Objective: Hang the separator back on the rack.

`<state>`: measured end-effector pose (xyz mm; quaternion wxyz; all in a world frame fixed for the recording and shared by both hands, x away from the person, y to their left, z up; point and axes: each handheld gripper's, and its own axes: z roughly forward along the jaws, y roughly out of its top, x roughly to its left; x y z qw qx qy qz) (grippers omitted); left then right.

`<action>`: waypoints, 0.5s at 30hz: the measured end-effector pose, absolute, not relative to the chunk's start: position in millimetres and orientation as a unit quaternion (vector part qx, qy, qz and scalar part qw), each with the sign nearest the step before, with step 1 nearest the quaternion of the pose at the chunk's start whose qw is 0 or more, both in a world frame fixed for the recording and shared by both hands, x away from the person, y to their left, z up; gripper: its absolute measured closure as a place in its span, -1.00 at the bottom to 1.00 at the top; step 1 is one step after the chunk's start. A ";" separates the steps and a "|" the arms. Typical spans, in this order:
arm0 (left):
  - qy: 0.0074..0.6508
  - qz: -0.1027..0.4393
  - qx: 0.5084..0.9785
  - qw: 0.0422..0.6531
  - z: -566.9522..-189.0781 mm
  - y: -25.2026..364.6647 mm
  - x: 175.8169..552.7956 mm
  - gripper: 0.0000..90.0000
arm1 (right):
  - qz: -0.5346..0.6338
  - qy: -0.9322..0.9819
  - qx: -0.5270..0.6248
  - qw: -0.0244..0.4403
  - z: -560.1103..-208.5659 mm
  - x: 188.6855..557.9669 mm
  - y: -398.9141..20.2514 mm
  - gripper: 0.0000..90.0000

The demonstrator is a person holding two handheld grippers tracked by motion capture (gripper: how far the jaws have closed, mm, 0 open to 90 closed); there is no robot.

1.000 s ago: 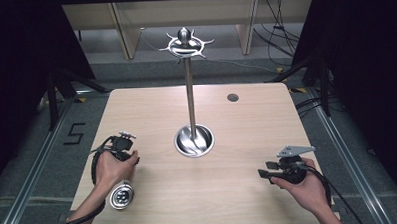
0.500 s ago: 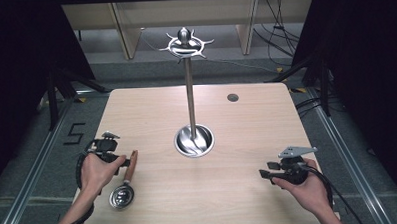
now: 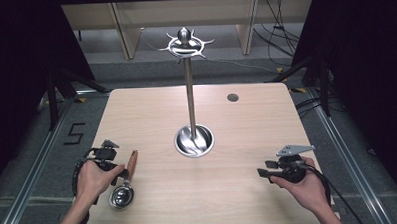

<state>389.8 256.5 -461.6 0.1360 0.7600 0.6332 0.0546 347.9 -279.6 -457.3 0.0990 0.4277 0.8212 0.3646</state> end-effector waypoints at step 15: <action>0.626 0.025 0.772 0.109 -470.9 245.8 405.6 0.18 | 0.370 0.816 0.433 0.099 -460.1 347.5 -279.3 0.17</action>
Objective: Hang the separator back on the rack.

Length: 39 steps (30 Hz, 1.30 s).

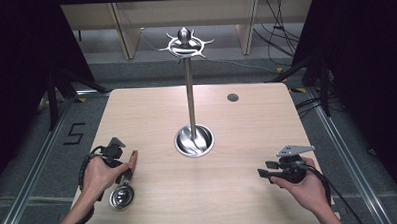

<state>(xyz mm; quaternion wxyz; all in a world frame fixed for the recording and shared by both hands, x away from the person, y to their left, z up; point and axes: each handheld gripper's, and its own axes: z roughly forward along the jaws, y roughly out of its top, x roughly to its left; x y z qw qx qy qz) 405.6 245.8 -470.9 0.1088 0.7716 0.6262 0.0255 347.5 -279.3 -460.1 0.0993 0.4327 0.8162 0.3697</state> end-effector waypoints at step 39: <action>0.625 0.019 0.778 0.065 -481.2 233.6 402.6 0.51 | 0.357 0.823 0.432 0.092 -459.1 345.9 -280.2 0.17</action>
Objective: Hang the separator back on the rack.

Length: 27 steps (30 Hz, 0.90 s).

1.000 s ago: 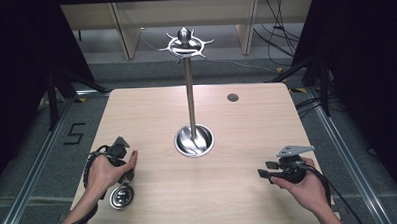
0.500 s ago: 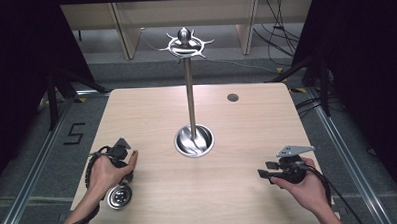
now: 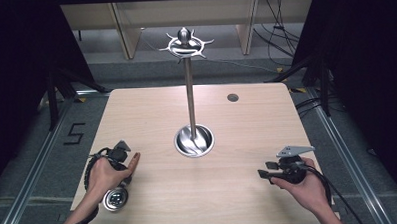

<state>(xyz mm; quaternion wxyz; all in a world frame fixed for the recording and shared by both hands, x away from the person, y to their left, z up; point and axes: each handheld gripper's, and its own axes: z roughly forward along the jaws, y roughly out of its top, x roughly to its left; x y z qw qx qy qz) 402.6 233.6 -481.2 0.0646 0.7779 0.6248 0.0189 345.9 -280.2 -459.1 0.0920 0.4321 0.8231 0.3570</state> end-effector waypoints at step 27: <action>0.545 0.087 0.801 0.232 -451.5 242.4 375.3 0.52 | 0.364 0.817 0.437 0.094 -459.4 345.0 -280.2 0.17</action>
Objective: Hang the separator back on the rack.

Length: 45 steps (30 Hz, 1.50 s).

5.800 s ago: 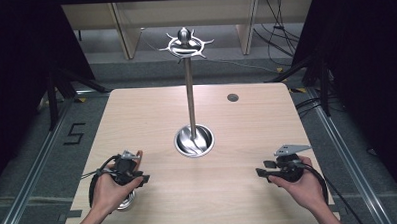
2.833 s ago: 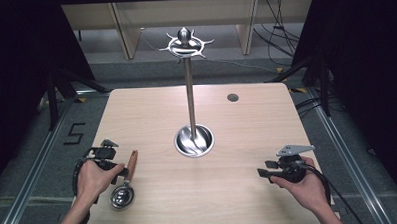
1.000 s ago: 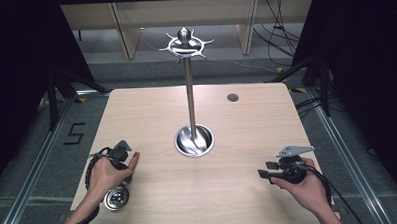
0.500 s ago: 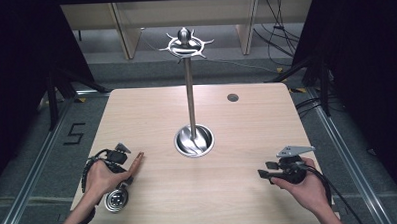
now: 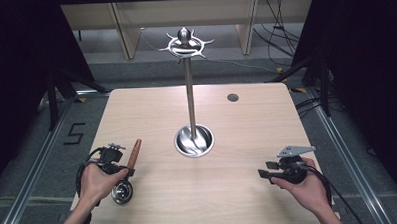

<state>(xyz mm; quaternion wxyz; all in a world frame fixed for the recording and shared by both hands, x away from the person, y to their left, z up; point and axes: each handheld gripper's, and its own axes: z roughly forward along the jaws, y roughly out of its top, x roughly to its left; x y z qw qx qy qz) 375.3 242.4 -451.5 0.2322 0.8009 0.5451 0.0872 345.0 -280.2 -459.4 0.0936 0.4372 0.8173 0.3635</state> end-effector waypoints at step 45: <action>0.452 0.209 0.735 0.460 -410.7 229.4 344.2 0.52 | 0.367 0.817 0.436 0.092 -459.9 345.4 -279.4 0.17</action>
